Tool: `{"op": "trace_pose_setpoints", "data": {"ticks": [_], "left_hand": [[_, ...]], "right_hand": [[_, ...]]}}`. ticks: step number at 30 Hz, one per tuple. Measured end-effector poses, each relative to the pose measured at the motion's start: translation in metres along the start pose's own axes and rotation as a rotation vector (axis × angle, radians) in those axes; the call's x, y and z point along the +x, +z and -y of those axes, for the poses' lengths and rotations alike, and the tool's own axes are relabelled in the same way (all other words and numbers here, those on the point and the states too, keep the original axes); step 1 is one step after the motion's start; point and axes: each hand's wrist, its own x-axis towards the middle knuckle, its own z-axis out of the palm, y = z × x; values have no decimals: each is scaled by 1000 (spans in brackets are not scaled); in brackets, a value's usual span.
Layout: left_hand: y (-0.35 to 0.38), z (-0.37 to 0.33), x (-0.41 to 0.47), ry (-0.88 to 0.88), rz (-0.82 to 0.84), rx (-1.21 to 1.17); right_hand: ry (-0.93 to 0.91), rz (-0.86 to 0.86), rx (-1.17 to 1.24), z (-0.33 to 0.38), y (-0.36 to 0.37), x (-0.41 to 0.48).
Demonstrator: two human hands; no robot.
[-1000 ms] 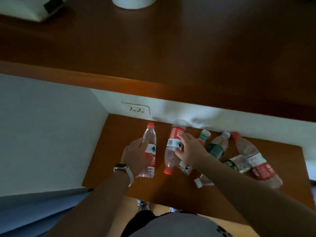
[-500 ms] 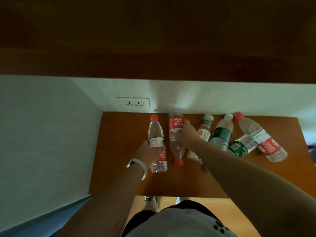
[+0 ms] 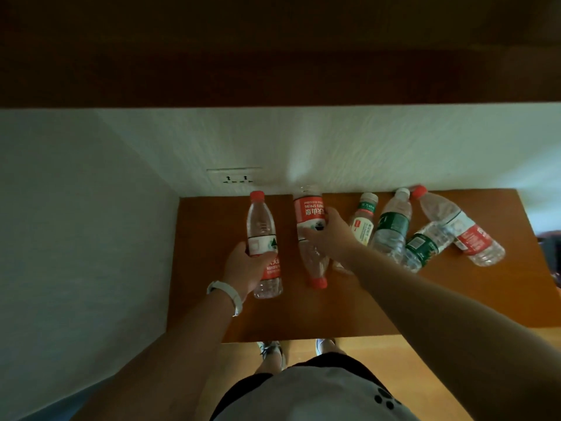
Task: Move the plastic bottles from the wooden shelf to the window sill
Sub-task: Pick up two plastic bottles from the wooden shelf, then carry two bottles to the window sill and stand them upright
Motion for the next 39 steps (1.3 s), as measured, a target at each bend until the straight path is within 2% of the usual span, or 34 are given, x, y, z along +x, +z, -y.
{"op": "trace_pose_setpoints", "data": {"ticks": [11, 20, 29, 39], "left_hand": [[-38, -27, -37, 278, 34, -110], [-49, -56, -61, 433, -8, -211], [-33, -79, -100, 479, -233, -256], [16, -77, -151, 456, -481, -239]], "right_hand": [[-210, 39, 100, 26, -12, -49], [-341, 92, 160, 49, -19, -72], [-443, 268, 251, 70, -48, -66], [-514, 520, 175, 62, -85, -59]]}}
